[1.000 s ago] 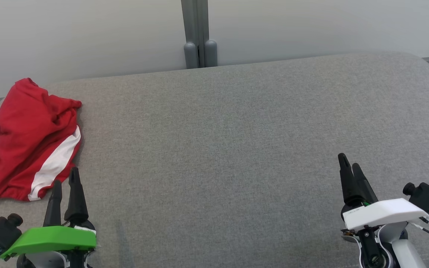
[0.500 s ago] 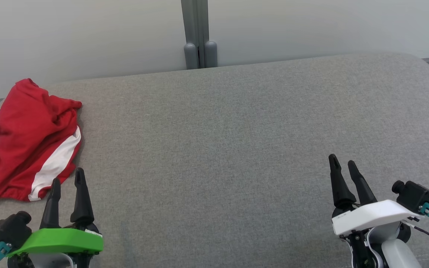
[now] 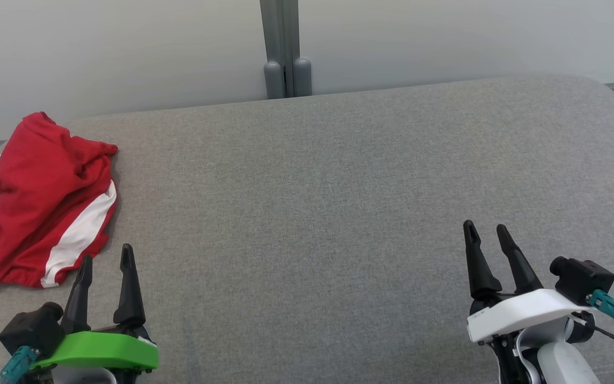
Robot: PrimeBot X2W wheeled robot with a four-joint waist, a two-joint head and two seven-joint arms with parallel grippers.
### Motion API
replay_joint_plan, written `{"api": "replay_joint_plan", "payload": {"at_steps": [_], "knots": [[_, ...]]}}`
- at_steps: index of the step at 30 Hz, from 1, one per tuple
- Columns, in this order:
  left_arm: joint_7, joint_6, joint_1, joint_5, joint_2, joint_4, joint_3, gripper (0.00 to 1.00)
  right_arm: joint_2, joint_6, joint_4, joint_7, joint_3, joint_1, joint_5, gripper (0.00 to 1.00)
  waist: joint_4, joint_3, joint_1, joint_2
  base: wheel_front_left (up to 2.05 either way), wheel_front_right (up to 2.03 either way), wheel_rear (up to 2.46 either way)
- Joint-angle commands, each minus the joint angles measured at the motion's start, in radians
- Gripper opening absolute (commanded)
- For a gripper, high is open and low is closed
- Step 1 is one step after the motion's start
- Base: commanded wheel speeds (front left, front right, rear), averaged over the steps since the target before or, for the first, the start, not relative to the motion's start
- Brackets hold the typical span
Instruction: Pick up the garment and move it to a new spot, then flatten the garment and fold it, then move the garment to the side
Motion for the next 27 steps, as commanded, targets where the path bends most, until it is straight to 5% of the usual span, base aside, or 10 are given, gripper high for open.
{"api": "replay_joint_plan", "payload": {"at_steps": [1, 27], "knots": [[-0.01, -0.002, 0.009, 0.031, 0.011, -0.01, -0.001, 1.0, -0.006, 0.0, -0.009, -0.01, 0.003, -0.008, -0.029, 1.0, 0.0, 0.0, 0.0, 0.0, 0.0, 0.0, 0.0], [-0.065, 0.009, 0.024, 0.24, 0.017, -0.008, 0.014, 1.0, -0.007, 0.0, 0.004, -0.066, 0.014, 0.0, -0.253, 1.0, 0.0, -0.011, 0.0, 0.0, 0.0, 0.0, 0.0]]}}
